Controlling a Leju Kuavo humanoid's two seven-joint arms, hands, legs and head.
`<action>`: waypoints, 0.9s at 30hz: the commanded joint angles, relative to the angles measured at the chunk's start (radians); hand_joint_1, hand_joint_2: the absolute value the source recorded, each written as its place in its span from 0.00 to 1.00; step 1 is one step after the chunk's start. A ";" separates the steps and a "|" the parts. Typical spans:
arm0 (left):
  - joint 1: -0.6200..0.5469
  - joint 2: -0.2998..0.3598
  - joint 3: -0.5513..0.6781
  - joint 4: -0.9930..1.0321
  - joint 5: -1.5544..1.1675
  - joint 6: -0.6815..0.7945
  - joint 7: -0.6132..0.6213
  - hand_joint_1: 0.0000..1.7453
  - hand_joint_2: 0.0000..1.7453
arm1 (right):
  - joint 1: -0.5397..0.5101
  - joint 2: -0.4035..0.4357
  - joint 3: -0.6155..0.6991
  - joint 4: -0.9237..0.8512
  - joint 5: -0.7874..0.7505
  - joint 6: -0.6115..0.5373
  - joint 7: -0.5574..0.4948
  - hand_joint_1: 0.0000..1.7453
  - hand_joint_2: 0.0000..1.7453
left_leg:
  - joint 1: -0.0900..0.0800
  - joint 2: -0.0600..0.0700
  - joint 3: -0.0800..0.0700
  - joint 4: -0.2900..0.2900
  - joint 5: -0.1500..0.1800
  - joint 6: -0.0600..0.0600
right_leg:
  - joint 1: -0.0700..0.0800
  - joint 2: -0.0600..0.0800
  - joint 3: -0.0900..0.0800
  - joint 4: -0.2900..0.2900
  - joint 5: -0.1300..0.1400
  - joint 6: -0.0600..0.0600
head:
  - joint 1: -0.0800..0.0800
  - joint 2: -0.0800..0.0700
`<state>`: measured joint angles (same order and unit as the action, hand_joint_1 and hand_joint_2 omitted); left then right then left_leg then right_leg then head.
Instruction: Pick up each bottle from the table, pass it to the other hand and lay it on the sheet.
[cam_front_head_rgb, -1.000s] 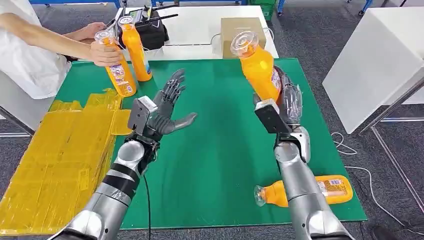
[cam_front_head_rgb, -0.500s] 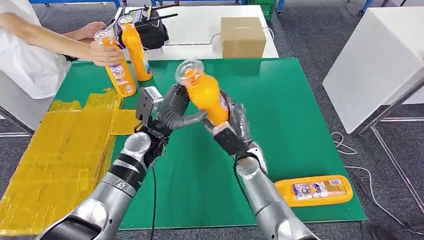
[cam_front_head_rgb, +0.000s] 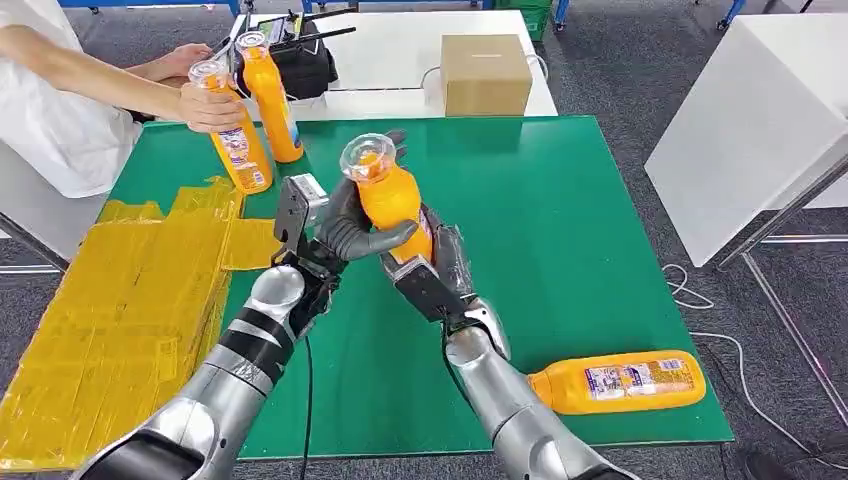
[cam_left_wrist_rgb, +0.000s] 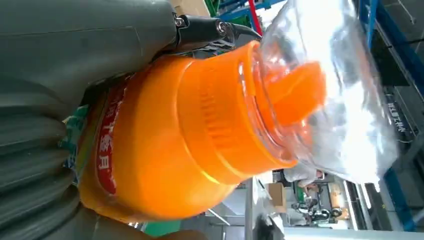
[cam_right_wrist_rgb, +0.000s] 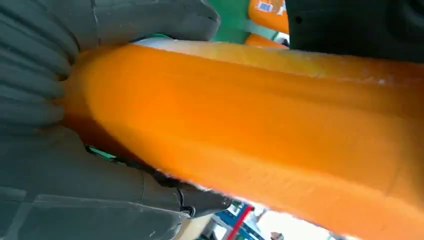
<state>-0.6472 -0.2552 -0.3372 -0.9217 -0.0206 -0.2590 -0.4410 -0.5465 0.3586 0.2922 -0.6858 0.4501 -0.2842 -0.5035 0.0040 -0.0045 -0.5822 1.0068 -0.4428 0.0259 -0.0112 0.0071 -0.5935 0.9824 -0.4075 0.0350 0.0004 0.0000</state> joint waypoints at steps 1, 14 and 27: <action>-0.040 -0.005 -0.085 0.033 -0.003 0.025 0.002 0.00 1.00 | -0.071 -0.010 0.224 0.151 -0.038 -0.029 0.044 1.00 1.00 | 0.001 0.000 0.002 0.000 -0.001 -0.001 | 0.001 0.000 0.003 -0.001 -0.001 -0.001 | 0.000 0.000; -0.013 -0.005 -0.062 0.018 0.005 0.065 -0.009 1.00 1.00 | -0.049 -0.010 0.226 0.150 -0.041 -0.049 0.008 1.00 1.00 | 0.001 -0.001 0.003 0.000 -0.001 -0.001 | 0.001 -0.002 0.003 -0.001 -0.001 -0.001 | 0.000 0.000; -0.002 -0.005 -0.052 0.018 -0.008 0.090 -0.010 1.00 1.00 | -0.020 -0.014 0.185 0.104 0.007 -0.056 -0.003 1.00 1.00 | 0.001 -0.001 0.002 0.000 -0.001 -0.001 | 0.001 -0.002 0.003 -0.001 -0.001 -0.001 | 0.000 0.000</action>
<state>-0.6118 -0.2544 -0.3395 -0.9297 -0.0149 -0.1862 -0.4570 -0.5733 0.3529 0.4261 -0.6043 0.3899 -0.3410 -0.4894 0.0039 -0.0044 -0.5822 1.0068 -0.4428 0.0258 -0.0113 0.0071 -0.5936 0.9824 -0.4075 0.0350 0.0004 0.0000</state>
